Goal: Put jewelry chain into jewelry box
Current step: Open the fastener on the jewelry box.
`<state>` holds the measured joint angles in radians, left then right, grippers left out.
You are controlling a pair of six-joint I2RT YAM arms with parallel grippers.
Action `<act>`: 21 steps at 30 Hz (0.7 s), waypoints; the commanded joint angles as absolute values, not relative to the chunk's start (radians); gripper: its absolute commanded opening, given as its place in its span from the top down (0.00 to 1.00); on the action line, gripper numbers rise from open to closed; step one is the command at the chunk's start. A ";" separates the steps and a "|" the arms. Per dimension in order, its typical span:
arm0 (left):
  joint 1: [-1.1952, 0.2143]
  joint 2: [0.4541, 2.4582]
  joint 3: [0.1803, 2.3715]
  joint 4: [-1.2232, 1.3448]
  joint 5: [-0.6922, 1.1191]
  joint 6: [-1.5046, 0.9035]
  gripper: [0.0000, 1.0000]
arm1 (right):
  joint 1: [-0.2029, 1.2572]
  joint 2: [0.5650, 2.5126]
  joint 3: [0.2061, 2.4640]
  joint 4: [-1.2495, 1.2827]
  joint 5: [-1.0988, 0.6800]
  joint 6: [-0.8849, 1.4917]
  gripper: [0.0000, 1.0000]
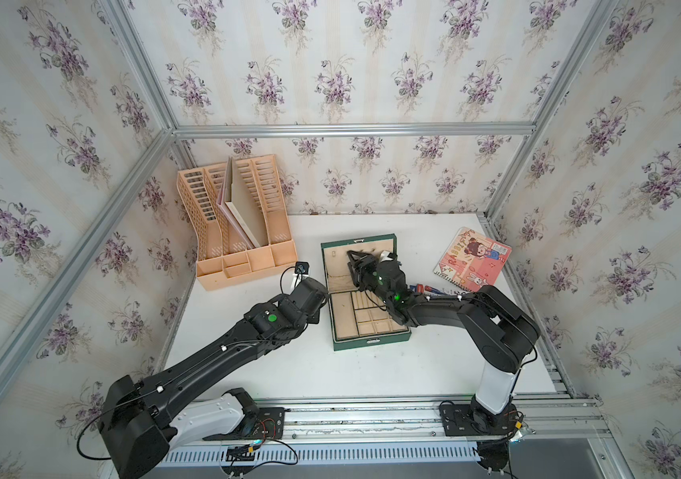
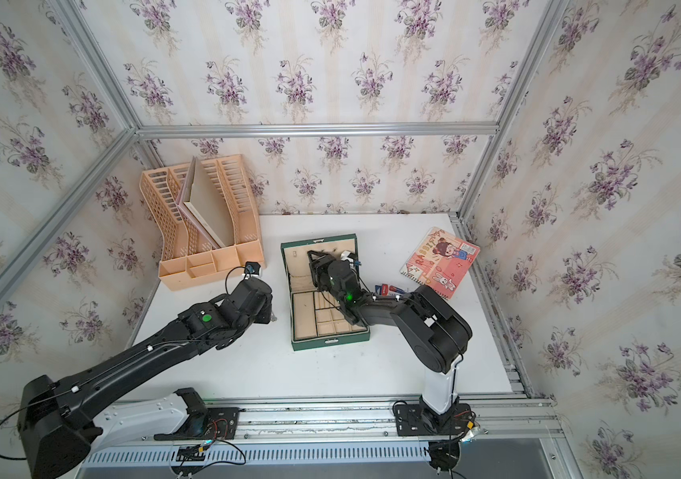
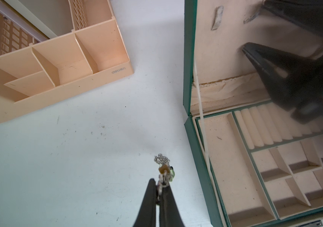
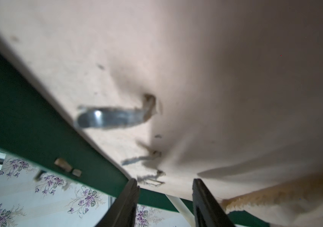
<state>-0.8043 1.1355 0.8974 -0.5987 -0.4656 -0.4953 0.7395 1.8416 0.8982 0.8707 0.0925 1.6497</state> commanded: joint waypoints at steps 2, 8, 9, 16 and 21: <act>-0.804 1.126 0.892 -0.599 -0.464 -0.499 1.00 | 0.741 1.833 0.900 0.909 0.121 1.649 0.45; -0.804 1.127 0.895 -0.601 -0.460 -0.500 1.00 | 0.739 1.833 0.913 0.847 0.118 1.671 0.50; -0.804 1.125 0.895 -0.601 -0.459 -0.501 1.00 | 0.739 1.833 0.913 0.845 0.117 1.679 0.51; -0.804 1.120 0.891 -0.601 -0.448 -0.509 1.00 | 0.736 1.852 0.943 0.781 0.088 1.686 0.55; -0.804 1.117 0.888 -0.602 -0.451 -0.509 1.00 | 0.738 1.857 0.933 0.788 0.083 1.687 0.59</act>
